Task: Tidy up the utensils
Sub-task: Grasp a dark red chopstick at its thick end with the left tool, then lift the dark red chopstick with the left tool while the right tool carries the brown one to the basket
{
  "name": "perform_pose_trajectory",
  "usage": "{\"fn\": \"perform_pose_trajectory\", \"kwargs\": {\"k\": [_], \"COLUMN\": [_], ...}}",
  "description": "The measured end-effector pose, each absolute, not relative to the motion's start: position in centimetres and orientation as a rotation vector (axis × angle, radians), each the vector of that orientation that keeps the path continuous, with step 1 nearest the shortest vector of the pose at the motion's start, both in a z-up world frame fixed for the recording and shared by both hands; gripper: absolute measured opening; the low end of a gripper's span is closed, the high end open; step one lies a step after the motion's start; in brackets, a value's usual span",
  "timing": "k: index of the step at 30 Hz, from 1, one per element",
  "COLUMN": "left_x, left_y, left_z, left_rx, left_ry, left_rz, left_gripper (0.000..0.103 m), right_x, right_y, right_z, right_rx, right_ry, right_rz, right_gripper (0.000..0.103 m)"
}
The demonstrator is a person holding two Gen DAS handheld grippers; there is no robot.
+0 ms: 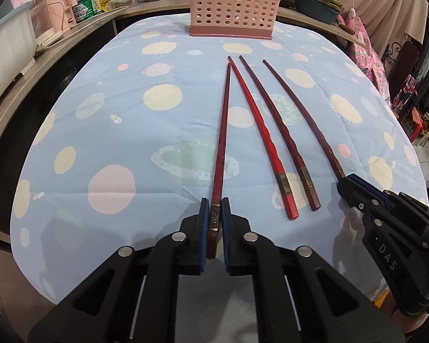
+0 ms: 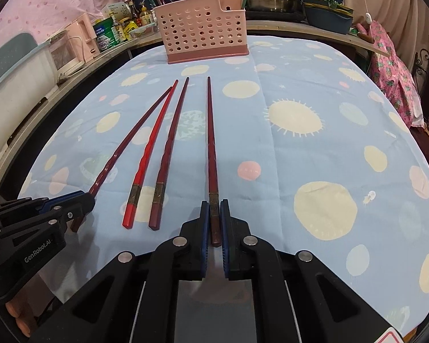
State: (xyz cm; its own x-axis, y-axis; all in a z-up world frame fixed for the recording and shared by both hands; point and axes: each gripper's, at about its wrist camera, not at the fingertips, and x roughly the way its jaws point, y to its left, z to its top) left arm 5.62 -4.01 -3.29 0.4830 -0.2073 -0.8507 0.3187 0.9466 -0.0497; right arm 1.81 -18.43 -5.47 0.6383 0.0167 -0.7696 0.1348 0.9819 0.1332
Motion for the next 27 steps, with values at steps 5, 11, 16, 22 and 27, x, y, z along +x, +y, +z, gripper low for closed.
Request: {"fn": "perform_pose_trajectory", "kwargs": {"k": [5,11,16,22,27], "left_x": [5.6,5.4,5.4,6.1,7.3], "left_y": [-4.0,-3.8,-3.2,-2.3,-2.0], "left_z": [-3.0,-1.6,0.6,4.8,8.7], "left_rx": [0.111,0.090,0.041,-0.027,-0.039], "left_ry": [1.020,0.998,0.973,0.897,0.800], "left_rz": [-0.325,-0.335,-0.351,-0.363,-0.363], "left_gripper": [0.008,0.008,0.007,0.007,0.007], "right_x": [1.5,0.9,0.3,0.1,1.0], "right_y": [-18.4,-18.5,-19.0,-20.2,-21.7], "right_z": [-5.4,-4.5,-2.3,2.2,6.5], "right_rx": [0.199,0.206,0.222,0.240,0.234], "right_ry": [0.876,0.859,0.814,0.718,0.617], "right_rz": [-0.059,-0.050,-0.046,-0.045,-0.047], "right_gripper": [0.007,0.007,0.007,0.007,0.007]}}
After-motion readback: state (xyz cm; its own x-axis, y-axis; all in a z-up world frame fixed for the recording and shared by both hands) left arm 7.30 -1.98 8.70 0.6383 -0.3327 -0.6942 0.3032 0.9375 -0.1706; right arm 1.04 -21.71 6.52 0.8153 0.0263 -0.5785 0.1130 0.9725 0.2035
